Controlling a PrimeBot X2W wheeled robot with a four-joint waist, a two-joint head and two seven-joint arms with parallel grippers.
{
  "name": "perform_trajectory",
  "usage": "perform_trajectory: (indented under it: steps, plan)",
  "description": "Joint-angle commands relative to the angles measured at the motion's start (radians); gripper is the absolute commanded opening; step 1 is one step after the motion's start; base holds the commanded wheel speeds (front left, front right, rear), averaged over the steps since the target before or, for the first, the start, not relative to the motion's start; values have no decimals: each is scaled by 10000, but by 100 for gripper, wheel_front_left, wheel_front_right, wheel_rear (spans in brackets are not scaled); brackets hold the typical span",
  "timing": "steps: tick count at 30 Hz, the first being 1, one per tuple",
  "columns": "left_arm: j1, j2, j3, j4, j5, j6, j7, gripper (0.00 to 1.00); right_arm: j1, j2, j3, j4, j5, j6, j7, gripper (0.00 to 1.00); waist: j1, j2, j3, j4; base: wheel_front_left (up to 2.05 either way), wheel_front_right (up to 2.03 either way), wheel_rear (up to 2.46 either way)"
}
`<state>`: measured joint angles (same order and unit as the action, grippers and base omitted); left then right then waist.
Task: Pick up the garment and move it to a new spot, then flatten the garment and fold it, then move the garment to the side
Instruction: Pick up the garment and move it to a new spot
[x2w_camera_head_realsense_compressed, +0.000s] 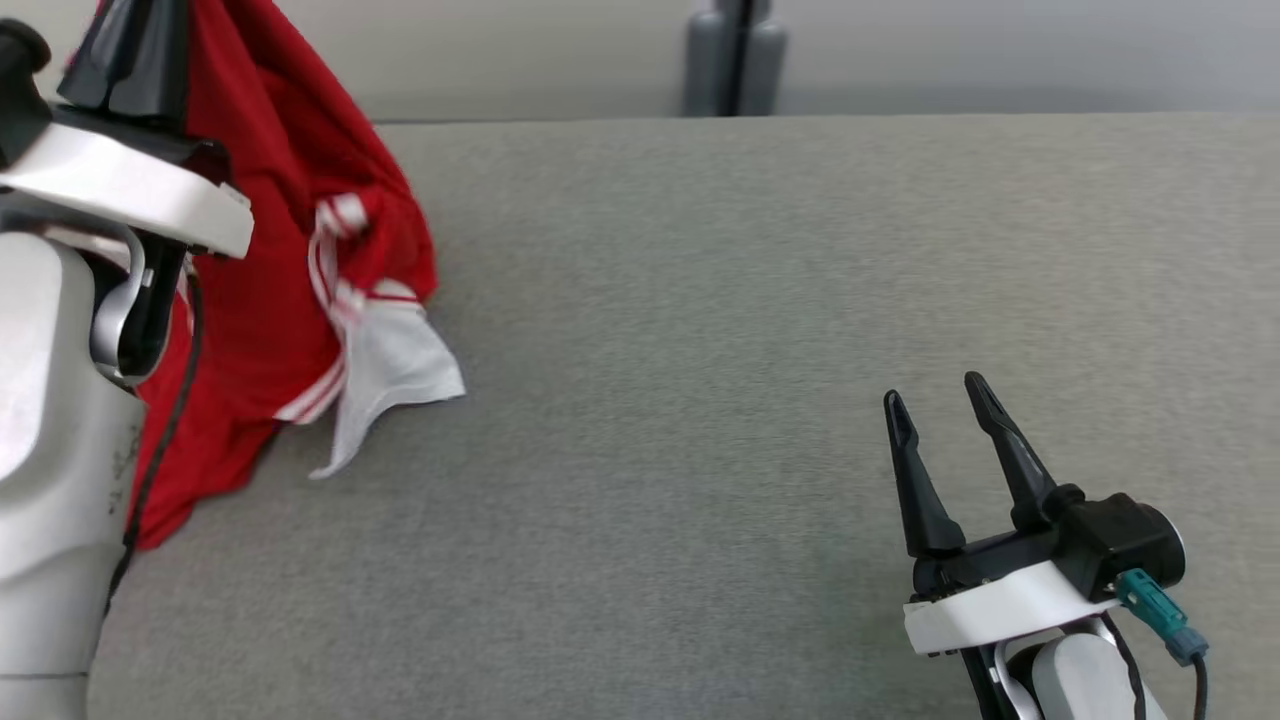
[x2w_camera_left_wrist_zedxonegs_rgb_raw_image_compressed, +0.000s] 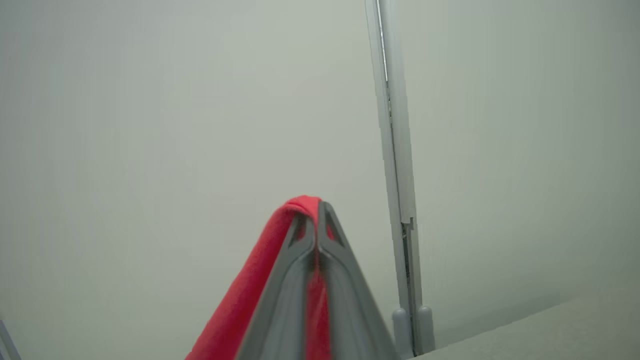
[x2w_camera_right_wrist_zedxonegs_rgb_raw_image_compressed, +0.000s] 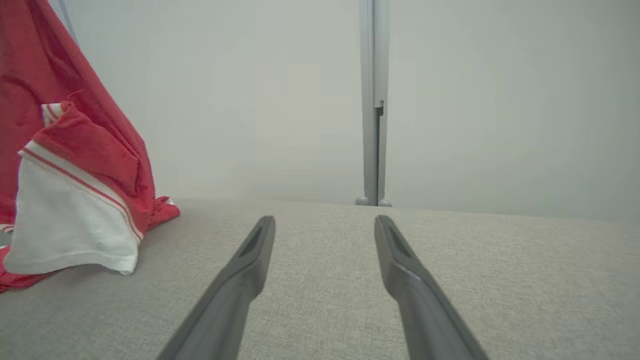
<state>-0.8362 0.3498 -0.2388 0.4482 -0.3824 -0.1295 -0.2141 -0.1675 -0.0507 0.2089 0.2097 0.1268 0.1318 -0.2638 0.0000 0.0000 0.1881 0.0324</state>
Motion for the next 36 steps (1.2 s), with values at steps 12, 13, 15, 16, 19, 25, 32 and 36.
perform_trajectory:
  steps: [12, 13, 15, 16, 19, 25, 32, 36]
  plan:
    - [-156, 416, -1062, -3375, -864, -2, 1333, 0, -120, -3, 102, -296, 835, -19, -13, 100, 0, 0, -234, -3038, 0, 0, 0]
    - [-181, 347, -1211, -3514, -942, -2, 1431, 0, -160, -4, 118, -314, 864, -19, -13, 100, 0, 0, -152, -3247, 0, 0, 0]
    - [-285, 211, -1584, -3650, -1013, -3, 1547, 0, -200, -1, 74, -378, 919, -19, -13, 100, 0, 0, 25, -3564, 0, 0, 0]
    - [-358, 179, -1898, -3664, -1005, -3, 1579, 0, -211, -1, 65, -401, 934, -19, -13, 100, 0, 0, 122, -3682, 0, 0, 0]
    - [-457, -79, -2904, -3259, -1354, 2, 1447, 0, -260, 3, 13, -465, 1033, -19, -13, 100, 0, 0, 452, -3957, 0, 0, 0]
    - [-941, -767, -4890, -1130, -1681, 1, 781, 0, -493, -1, 164, -600, 1144, -19, -13, 100, 0, 0, 1270, -4171, 0, 0, 0]
    - [-1606, -2088, -6116, 1036, -929, 1, -356, 100, -610, -1, 65, -605, 938, -19, -13, 100, 0, 0, 1796, -3601, 0, 0, 0]
    - [-1215, -2449, -5814, 856, -586, 330, -514, 100, -531, -8, -51, -522, 759, -19, -13, 100, 0, 0, 1562, -3038, 0, 0, 0]
